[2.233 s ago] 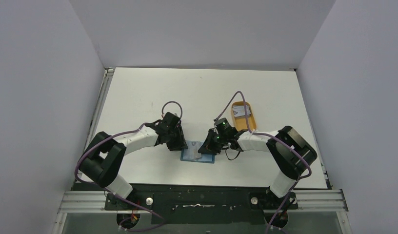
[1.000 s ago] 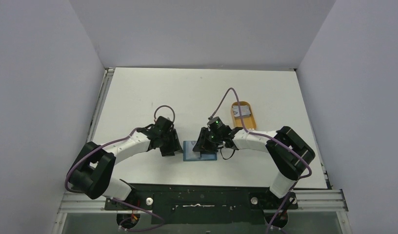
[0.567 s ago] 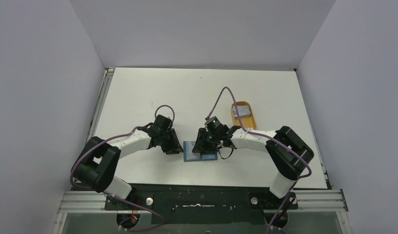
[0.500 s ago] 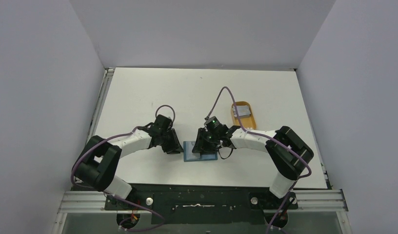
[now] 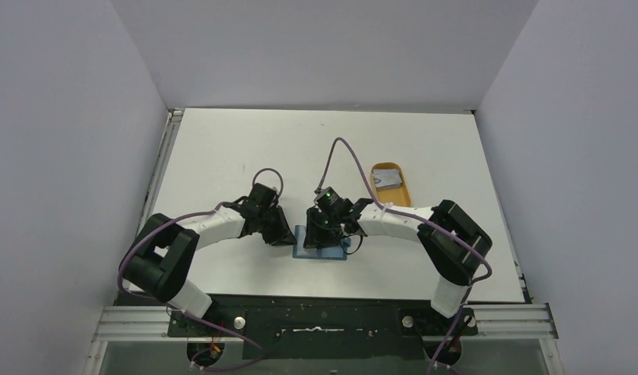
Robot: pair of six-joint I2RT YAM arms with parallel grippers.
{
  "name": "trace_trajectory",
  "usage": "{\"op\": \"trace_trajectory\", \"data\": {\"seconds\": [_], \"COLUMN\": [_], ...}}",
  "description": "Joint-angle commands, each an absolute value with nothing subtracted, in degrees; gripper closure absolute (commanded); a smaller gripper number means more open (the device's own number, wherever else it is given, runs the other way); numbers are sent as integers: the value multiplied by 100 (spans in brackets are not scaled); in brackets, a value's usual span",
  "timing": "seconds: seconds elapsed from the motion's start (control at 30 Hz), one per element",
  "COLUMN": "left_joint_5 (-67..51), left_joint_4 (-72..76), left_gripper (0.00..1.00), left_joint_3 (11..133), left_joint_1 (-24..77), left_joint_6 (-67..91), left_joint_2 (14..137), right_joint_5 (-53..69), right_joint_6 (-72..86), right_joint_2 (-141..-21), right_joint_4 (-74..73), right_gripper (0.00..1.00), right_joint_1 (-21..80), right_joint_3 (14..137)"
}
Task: Put the credit cards into the card holder
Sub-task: Insert the credit card into the card holder.
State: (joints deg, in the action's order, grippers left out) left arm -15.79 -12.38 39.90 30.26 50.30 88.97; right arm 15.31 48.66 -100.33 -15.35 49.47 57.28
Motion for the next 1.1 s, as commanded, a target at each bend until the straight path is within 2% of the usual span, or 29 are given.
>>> {"op": "trace_trajectory", "data": {"seconds": [0.0, 0.13, 0.27, 0.4, 0.6, 0.7, 0.83, 0.87, 0.97, 1.07], "left_joint_5": [-1576, -1513, -1399, -1346, -1335, -1194, -1016, -972, -663, -470], "left_joint_4": [-1124, -1211, -1345, -1444, -1613, -1775, -1990, -2082, -2433, -2481], "left_gripper": [88, 88, 86, 83, 74, 62, 53, 48, 22, 7], "left_joint_3": [4027, 3985, 3947, 3937, 3935, 3900, 3874, 3894, 3918, 3833], "left_joint_1": [3059, 3043, 2985, 2946, 2903, 2892, 2870, 2866, 2844, 2805], "left_joint_6": [4966, 4974, 4992, 4983, 4951, 4904, 4737, 4682, 4618, 4531], "left_joint_2": [9020, 8861, 8642, 8463, 8178, 7893, 7428, 7334, 6945, 6477], "right_joint_5": [1311, 1005, 704, 466, 239, 72, 151, 136, -68, -665], "right_joint_6": [4598, 4562, 4512, 4487, 4463, 4390, 4108, 4001, 3589, 3338], "right_joint_2": [-10080, -9931, -9706, -9479, -9192, -8925, -8387, -8219, -7620, -7074], "right_joint_4": [-1689, -1936, -2267, -2586, -2815, -2875, -2766, -2756, -2772, -2933], "right_gripper": [57, 54, 44, 34, 27, 26, 26, 26, 26, 27], "right_joint_1": [5090, 5118, 5140, 5158, 5175, 5196, 5177, 5177, 5182, 5178], "right_joint_3": [6107, 6144, 6246, 6387, 6457, 6466, 6388, 6356, 6181, 5901]}}
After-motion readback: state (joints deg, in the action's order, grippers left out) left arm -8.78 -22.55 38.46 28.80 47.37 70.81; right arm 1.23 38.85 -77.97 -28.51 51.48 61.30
